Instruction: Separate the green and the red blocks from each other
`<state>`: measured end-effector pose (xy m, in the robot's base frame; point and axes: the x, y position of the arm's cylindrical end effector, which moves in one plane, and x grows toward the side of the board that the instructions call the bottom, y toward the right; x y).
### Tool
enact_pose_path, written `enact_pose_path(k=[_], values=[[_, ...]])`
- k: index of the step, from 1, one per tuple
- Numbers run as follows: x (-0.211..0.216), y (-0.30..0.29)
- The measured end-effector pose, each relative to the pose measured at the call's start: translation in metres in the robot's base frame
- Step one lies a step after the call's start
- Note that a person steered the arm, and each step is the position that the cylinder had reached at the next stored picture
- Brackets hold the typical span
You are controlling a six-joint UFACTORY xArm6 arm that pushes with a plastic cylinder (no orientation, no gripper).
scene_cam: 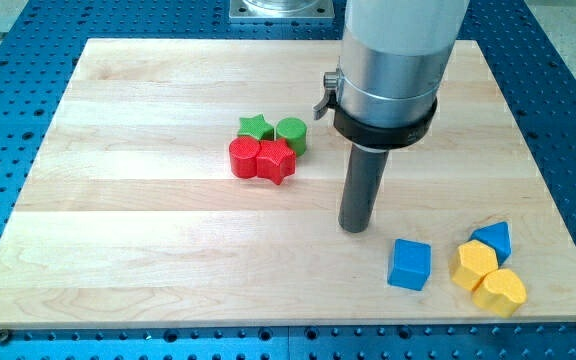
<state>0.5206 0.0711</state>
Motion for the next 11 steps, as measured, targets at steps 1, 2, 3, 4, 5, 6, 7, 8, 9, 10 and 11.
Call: enact_pose_path(k=[1, 2, 3, 4, 5, 6, 7, 8, 9, 10, 11], values=[[0.0, 0.0], [0.0, 0.0], [0.0, 0.0], [-0.002, 0.0], [-0.004, 0.0], [-0.023, -0.027], [-0.054, -0.055], [-0.057, -0.056], [-0.057, -0.051], [-0.057, -0.05], [-0.057, -0.049]])
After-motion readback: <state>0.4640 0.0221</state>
